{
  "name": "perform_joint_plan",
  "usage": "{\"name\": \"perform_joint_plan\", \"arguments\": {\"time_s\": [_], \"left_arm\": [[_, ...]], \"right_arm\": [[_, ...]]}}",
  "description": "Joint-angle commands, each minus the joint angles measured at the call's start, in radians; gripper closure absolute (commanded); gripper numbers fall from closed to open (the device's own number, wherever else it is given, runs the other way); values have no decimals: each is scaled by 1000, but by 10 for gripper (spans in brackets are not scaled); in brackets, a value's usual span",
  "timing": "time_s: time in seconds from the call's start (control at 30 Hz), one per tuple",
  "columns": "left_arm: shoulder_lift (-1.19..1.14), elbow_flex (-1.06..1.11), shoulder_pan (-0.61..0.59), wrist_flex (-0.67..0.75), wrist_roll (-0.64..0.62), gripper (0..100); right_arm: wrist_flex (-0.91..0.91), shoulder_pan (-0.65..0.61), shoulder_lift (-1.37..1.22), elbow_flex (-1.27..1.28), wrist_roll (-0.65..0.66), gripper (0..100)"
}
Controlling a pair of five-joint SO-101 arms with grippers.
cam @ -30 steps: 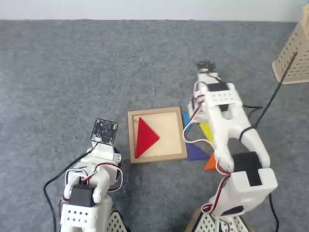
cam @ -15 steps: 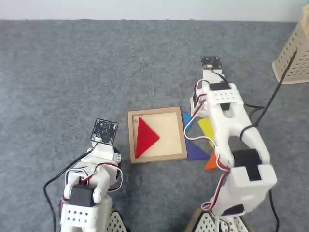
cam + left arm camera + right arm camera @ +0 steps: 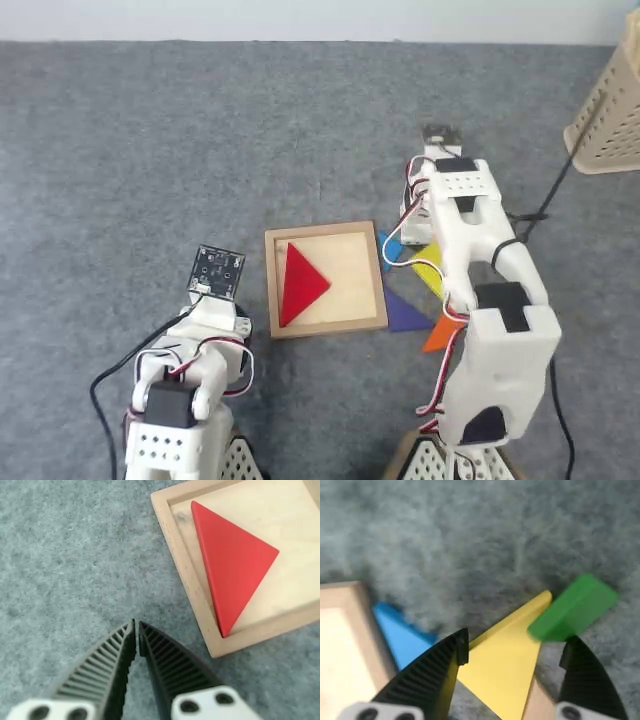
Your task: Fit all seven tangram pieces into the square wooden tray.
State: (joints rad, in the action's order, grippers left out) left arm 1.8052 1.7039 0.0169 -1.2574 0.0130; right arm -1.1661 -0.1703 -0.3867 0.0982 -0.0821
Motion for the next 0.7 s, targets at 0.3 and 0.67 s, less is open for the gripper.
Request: {"name": "perform_joint_plan", "arguments": {"time_s": [0.3, 0.67], "left_arm": [[20, -19, 0, -6, -6, 988], [20, -19, 0, -6, -6, 988]], "right_arm": [[77, -62, 360, 292, 104, 708], [91, -70, 176, 198, 126, 708]]}}
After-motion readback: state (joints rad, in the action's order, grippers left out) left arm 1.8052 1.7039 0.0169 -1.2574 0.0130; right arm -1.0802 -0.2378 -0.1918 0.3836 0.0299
